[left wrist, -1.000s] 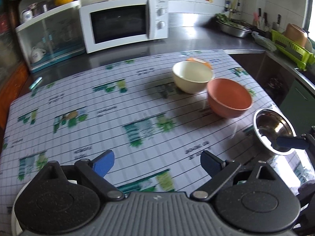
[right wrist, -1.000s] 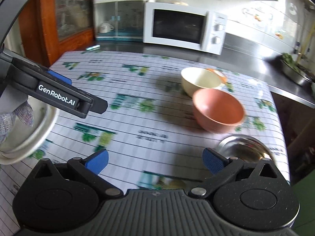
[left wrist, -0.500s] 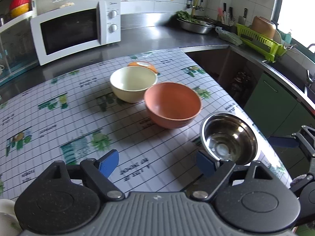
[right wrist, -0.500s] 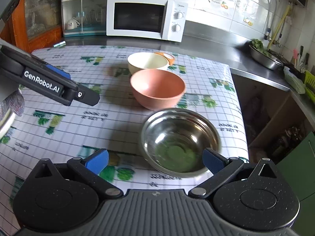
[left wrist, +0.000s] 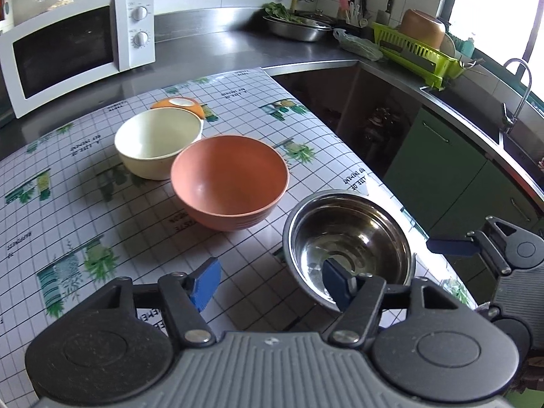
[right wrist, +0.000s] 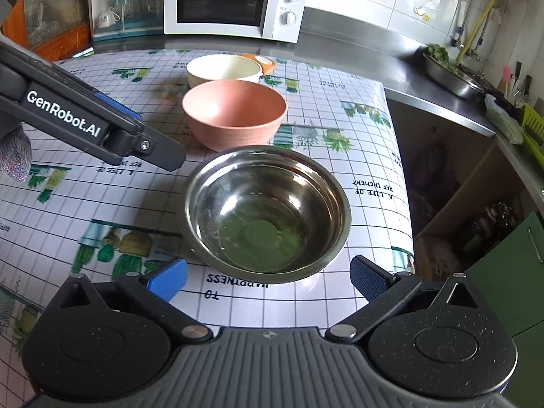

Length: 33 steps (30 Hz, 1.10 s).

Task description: Organize plates and bowls

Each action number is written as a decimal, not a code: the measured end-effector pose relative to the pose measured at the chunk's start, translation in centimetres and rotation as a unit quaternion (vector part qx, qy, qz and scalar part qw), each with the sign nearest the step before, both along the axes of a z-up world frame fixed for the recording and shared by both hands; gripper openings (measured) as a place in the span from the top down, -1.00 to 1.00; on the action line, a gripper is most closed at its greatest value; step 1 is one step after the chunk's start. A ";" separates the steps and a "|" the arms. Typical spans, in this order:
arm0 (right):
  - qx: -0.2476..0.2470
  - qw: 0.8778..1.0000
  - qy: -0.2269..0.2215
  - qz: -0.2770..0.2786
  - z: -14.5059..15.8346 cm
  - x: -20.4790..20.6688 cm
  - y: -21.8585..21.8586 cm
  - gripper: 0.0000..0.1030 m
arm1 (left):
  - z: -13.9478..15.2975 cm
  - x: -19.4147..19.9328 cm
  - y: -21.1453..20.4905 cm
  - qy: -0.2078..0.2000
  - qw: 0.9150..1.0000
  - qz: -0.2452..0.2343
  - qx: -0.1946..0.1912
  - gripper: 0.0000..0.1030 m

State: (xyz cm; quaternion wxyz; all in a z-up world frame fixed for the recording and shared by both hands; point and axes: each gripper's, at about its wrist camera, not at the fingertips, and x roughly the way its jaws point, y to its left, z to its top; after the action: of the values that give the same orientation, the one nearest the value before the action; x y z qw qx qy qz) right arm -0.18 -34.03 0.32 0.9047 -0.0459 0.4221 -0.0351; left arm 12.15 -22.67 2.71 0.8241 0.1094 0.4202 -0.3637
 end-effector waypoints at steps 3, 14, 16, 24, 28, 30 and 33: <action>0.006 1.000 0.005 0.000 -0.4 0.6 -0.4 -1.00 | -0.7 0.7 -0.7 0.014 1.000 -0.007 0.002 -0.09; 0.008 1.000 0.010 0.011 -1.1 1.8 -0.6 -1.00 | -2.7 2.2 -2.3 0.040 0.999 -0.025 0.008 0.32; 0.007 1.000 0.010 0.013 -1.1 2.0 -0.6 -1.00 | -2.9 2.2 -2.4 0.043 0.999 -0.027 0.009 0.38; 0.001 1.000 0.004 0.016 -1.3 2.2 -0.6 -1.00 | -3.7 2.5 -3.3 0.047 0.998 -0.038 0.016 0.65; 0.001 1.000 0.003 0.013 -1.4 2.4 -0.6 -1.00 | -3.9 2.5 -3.5 0.043 0.998 -0.039 0.017 0.68; 0.003 1.000 0.003 0.012 -1.3 2.4 -0.6 -1.00 | -3.9 2.4 -3.5 0.040 0.998 -0.040 0.020 0.69; -0.002 1.000 0.002 0.014 -1.3 2.3 -0.3 -1.00 | -3.8 2.2 -3.5 0.035 0.998 -0.043 0.024 0.69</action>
State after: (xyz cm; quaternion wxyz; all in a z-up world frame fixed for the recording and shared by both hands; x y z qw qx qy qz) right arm 2.16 -34.30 -0.97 0.9040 -0.0534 0.4235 -0.0236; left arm 14.34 -26.16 -1.13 0.7897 0.1339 0.4526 -0.3920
